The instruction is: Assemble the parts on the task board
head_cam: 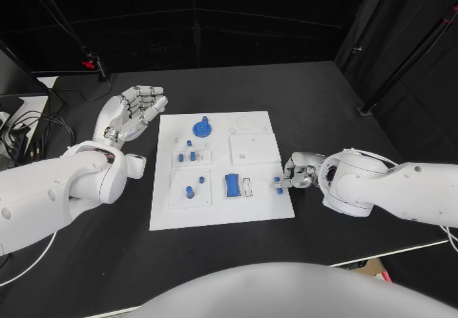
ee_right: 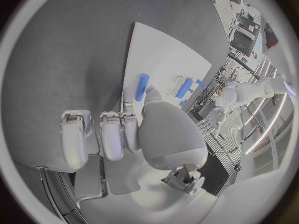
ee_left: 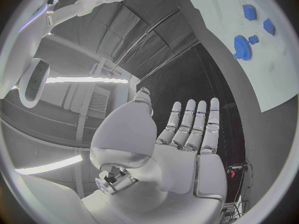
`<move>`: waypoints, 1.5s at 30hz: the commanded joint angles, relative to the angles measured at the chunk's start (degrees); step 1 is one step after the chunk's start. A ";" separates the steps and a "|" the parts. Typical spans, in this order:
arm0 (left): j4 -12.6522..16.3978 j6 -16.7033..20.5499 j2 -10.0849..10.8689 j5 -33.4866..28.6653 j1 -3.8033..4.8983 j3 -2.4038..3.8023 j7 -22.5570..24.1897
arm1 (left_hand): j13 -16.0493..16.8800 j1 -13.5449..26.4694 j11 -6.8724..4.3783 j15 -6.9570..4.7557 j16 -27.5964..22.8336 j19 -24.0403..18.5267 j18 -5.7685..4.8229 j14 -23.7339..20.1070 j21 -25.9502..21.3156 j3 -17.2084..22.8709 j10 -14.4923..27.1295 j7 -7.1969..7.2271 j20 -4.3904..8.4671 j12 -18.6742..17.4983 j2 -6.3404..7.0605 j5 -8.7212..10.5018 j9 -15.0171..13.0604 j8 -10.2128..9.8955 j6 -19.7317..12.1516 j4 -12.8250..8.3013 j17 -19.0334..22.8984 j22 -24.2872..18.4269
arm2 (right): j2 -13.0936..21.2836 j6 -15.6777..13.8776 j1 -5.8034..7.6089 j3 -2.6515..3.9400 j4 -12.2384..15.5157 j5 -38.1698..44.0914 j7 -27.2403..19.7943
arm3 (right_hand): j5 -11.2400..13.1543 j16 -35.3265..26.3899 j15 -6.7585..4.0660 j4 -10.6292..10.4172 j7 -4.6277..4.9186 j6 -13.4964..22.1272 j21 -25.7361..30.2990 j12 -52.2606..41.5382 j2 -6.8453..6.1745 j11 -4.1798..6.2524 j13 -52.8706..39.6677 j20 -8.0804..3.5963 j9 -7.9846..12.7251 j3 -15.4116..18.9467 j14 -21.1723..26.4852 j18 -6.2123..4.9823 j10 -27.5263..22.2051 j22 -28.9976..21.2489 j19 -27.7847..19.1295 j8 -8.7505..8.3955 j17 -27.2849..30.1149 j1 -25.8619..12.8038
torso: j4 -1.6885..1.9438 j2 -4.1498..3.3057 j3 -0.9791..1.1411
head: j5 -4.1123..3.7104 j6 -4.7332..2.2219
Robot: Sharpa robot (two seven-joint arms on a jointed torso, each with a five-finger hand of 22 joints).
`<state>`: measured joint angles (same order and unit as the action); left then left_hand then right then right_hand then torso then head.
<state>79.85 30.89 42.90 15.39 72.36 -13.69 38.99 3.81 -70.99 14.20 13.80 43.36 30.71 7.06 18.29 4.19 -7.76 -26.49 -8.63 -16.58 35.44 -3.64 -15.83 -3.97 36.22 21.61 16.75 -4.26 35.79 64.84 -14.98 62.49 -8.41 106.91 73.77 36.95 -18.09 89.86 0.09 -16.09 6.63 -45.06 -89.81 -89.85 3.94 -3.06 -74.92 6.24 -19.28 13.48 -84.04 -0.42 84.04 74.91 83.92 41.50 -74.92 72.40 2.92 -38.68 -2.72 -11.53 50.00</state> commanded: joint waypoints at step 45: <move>0.21 -0.30 0.20 -0.03 0.07 0.06 4.53 | -0.08 -0.11 -0.08 -0.13 0.46 -0.25 -0.62 0.00 0.33 -0.49 -0.07 -7.88 0.01 0.42 -0.64 -0.38 0.10 0.37 -0.12 -0.07 0.17 -0.12 | -2.33 -2.20 -0.30 -0.07 -0.96 -5.47 -3.59 | 6.34 0.14 0.34 8.40 0.33 -4.86 -0.19 -0.15 0.76 -0.19 -15.08 0.42 11.71 -15.53 -5.96 0.42 5.96 15.09 6.08 -18.45 -15.08 14.45 | -0.08 -0.06 0.01 | 0.21 0.00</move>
<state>79.91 30.88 43.06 15.39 72.35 -13.69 38.99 3.82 -70.99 14.20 13.80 43.57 30.71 7.06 18.29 4.19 -7.91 -26.49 -8.63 -16.58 35.67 -3.64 -15.82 -3.94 36.22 21.62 16.61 -4.13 35.75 62.58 -15.68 62.78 -7.90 106.09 71.84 34.92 -11.58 89.86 0.52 -8.16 7.01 -49.52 -89.81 -89.85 3.96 -3.62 -74.84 6.47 -28.61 -1.38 -84.05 -0.42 83.93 74.91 84.14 25.42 -74.91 85.38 2.86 -38.70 -2.74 -11.40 50.00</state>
